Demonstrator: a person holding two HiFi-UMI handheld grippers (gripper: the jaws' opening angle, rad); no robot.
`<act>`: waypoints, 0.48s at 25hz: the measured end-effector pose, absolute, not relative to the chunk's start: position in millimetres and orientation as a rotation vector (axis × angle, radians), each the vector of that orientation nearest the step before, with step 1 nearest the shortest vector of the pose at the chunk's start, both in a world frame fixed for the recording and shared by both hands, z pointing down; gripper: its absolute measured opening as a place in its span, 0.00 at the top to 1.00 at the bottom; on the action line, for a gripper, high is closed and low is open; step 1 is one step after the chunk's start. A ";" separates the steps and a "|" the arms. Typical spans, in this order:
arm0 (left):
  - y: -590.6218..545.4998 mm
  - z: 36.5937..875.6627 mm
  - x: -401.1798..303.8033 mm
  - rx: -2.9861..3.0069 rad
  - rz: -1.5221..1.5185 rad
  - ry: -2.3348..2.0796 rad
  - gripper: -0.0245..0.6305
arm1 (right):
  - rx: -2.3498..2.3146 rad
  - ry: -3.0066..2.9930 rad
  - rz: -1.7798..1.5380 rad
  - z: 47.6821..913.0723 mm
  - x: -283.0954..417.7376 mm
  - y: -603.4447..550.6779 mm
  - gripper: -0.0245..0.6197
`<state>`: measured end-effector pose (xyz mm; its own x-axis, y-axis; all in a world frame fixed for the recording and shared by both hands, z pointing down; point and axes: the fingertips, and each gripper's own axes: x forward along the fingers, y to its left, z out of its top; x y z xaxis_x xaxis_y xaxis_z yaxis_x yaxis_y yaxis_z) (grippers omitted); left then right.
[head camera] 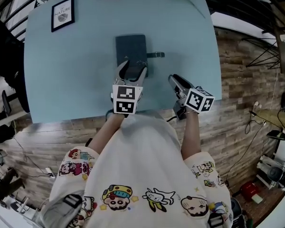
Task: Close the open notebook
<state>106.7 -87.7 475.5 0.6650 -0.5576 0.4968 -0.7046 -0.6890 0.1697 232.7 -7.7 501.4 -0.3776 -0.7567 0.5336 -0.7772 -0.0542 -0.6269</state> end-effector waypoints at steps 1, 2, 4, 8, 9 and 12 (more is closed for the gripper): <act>-88.6 468.7 100.5 2.537 0.568 -1.013 0.56 | 1.725 -2.165 1.432 495.9 227.9 -10.4 0.77; -89.5 462.1 93.9 2.536 0.546 -1.029 0.56 | 1.712 -2.186 1.412 490.4 223.0 -13.3 0.78; -92.4 448.6 79.3 2.532 0.506 -1.059 0.57 | 1.692 -2.228 1.363 478.4 213.0 -21.1 0.78; -97.9 420.3 48.1 2.521 0.424 -1.126 0.59 | 1.629 -2.324 1.217 449.9 189.7 -37.3 0.80; -99.2 413.2 39.2 2.516 0.399 -1.144 0.59 | 1.611 -2.345 1.166 442.2 182.8 -41.1 0.80; -103.8 394.5 10.0 2.499 0.332 -1.201 0.60 | 1.563 -2.402 1.010 419.4 161.0 -54.3 0.80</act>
<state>10.0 -103.8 394.5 0.6139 -0.7058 0.3535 -0.7871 -0.5811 0.2067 161.0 -54.3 419.4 -0.4670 -0.7768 0.4226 -0.8454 0.2520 -0.4709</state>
